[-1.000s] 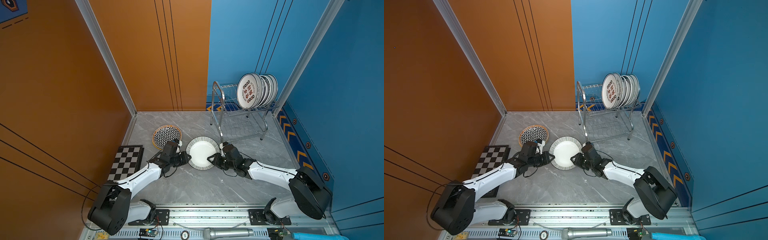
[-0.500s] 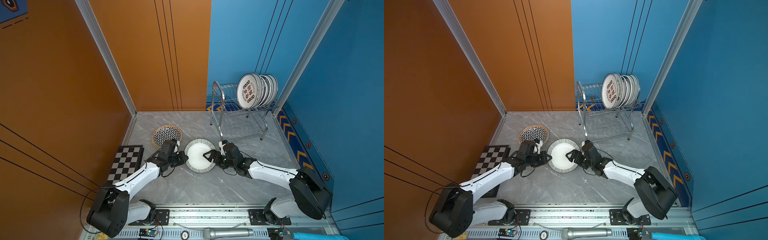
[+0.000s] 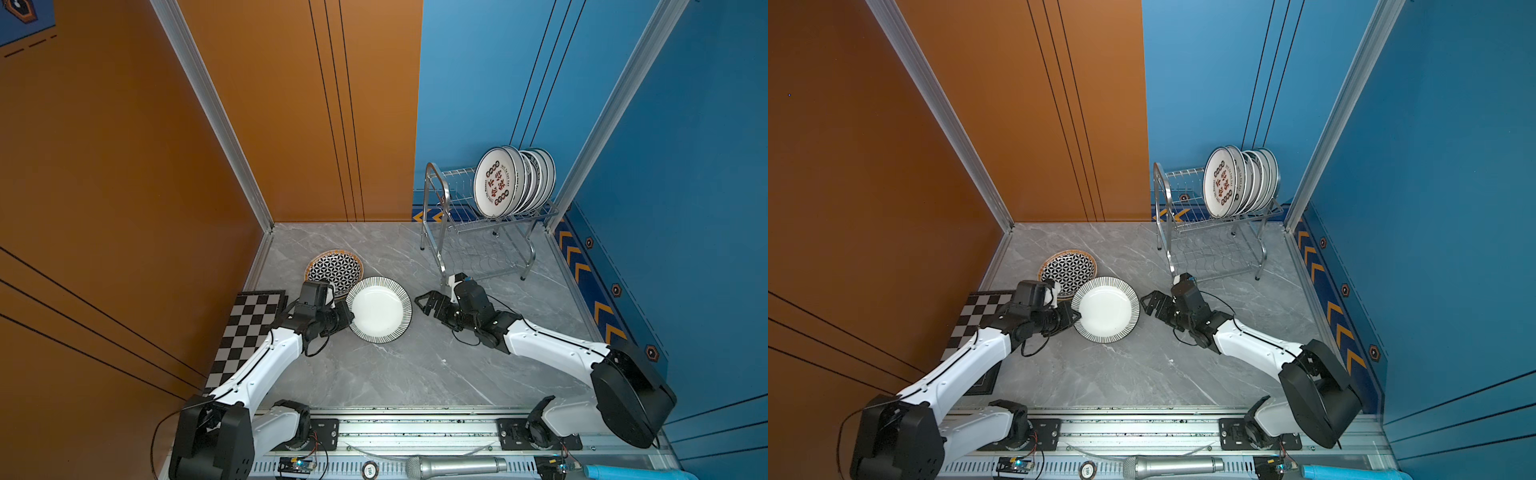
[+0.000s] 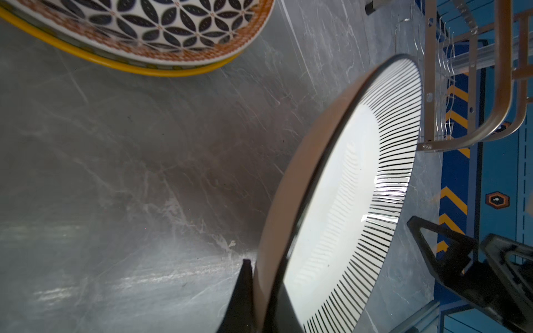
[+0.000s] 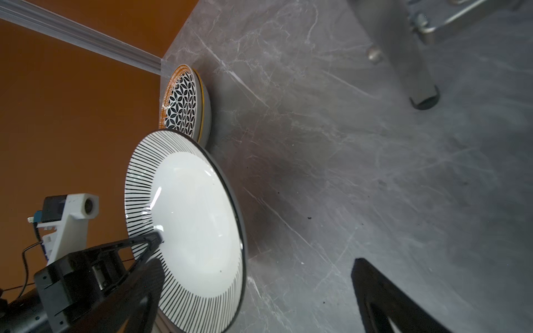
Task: Unload the plates from the dish rack
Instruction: Place the plate among the plates.
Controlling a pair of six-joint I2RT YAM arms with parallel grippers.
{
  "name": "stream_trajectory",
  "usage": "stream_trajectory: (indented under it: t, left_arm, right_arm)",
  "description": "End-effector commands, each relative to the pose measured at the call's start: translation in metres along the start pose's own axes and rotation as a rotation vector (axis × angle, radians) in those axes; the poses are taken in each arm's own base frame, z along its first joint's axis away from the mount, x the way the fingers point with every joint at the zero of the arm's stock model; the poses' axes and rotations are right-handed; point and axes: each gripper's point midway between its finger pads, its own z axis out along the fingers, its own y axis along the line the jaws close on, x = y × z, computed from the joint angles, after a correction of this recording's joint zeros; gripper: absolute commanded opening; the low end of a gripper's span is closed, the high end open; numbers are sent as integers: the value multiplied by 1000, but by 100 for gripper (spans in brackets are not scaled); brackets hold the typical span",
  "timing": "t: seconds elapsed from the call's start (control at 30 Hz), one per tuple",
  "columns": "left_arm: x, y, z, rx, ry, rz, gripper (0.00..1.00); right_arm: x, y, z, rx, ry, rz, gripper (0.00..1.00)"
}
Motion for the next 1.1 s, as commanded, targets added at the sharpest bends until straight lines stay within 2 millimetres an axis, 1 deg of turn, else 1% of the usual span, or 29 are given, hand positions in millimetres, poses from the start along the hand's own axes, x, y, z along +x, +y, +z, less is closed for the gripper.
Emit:
stream_trajectory:
  t: [0.0, 0.07, 0.1, 0.2, 0.27, 0.3, 0.33, 0.37, 0.47, 0.53, 0.67, 0.7, 0.8, 0.87, 1.07]
  left_arm:
    - [-44, -26, -27, 111, -134, 18, 0]
    - [-59, -16, -32, 95, -175, -16, 0]
    - [-66, -12, -35, 94, -194, -28, 0]
    - [-89, -4, -40, 90, -231, -68, 0]
    - [-104, 0, -43, 85, -250, -86, 0]
    - [-111, 2, -45, 80, -262, -89, 0]
    - [-118, 7, -47, 70, -272, -99, 0]
    - [-126, 11, -49, 66, -283, -113, 0]
    - [-148, 21, -53, 73, -323, -155, 0]
    - [-167, 26, -55, 70, -367, -154, 0]
    - [-187, 34, -43, 50, -341, -159, 0]
    - [-194, 33, -44, 50, -348, -156, 0]
    - [-204, 41, -36, 28, -347, -167, 0]
    - [-208, 44, -27, 26, -330, -172, 0]
    - [-211, 56, -5, 1, -292, -188, 0]
  right_arm:
    - [-18, -35, -29, 280, -108, -41, 100]
    - [-30, -52, -51, 424, -177, -56, 100]
    - [-27, -53, -57, 459, -187, -74, 100]
    - [-30, -61, -72, 508, -213, -96, 100]
    - [-34, -72, -84, 550, -248, -17, 100]
    - [-31, -72, -84, 539, -236, 2, 100]
    - [-36, -80, -86, 542, -235, 47, 100]
    - [-36, -82, -87, 537, -223, 66, 100]
    - [-38, -89, -88, 540, -209, 82, 100]
    - [-38, -94, -88, 543, -189, 80, 100]
    - [-40, -102, -87, 545, -141, 79, 100]
    - [-41, -105, -87, 554, -139, 85, 100]
    - [-42, -109, -88, 564, -134, 83, 100]
    - [-43, -110, -88, 571, -131, 75, 100]
    - [-43, -111, -89, 592, -118, 48, 100]
